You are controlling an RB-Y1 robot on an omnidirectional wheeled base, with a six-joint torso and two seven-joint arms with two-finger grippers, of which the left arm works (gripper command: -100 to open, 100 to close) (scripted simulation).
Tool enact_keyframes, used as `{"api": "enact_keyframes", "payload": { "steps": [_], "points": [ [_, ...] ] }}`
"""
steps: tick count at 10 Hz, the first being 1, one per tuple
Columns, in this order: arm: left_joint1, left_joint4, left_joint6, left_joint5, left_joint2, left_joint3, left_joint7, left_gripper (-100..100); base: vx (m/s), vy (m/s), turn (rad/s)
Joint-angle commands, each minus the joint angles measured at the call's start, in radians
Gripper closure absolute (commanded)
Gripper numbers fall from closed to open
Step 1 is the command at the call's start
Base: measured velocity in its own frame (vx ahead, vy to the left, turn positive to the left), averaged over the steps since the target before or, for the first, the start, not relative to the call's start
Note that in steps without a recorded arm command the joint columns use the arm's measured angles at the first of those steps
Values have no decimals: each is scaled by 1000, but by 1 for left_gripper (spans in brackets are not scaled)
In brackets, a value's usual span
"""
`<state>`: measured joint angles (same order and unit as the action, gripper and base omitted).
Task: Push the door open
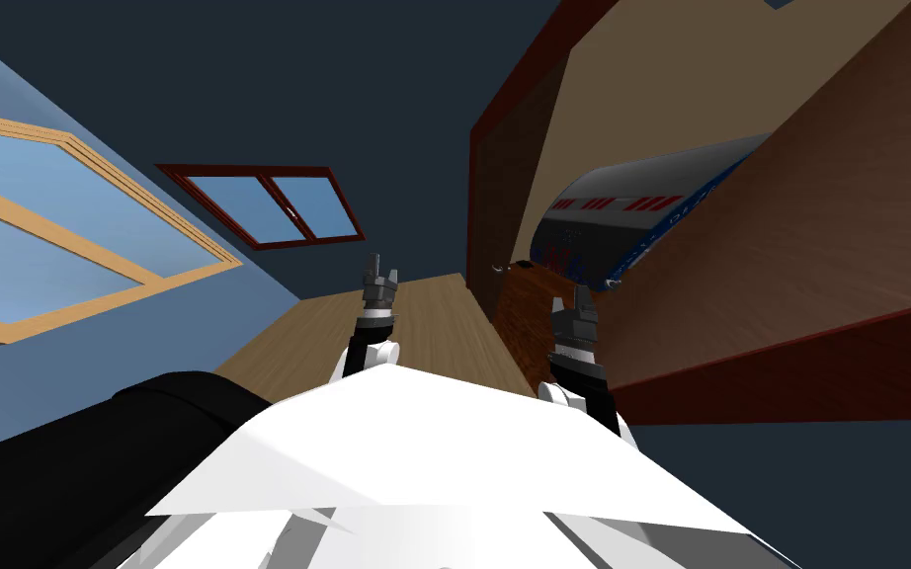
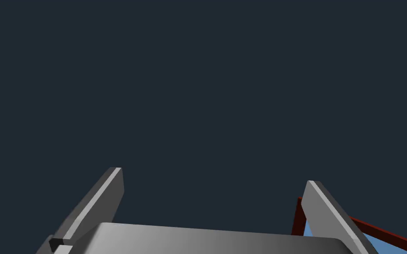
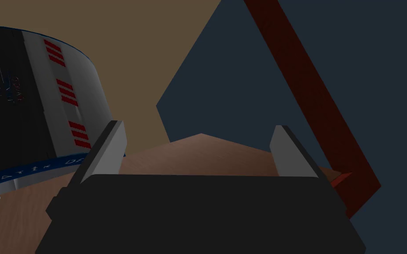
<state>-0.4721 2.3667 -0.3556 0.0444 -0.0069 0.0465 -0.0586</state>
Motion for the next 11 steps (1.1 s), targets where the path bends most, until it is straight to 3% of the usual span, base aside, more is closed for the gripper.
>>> {"api": "enact_keyframes", "payload": {
  "steps": [1,7,11],
  "points": [
    [12,-33,-9,6,11,-12,8,-100,80,-110,-28],
    [56,-156,-44,29,41,-57,36,-100,141,41,-34],
    [94,-262,-74,49,60,-96,60,-100,126,12,-33]
  ]
}}
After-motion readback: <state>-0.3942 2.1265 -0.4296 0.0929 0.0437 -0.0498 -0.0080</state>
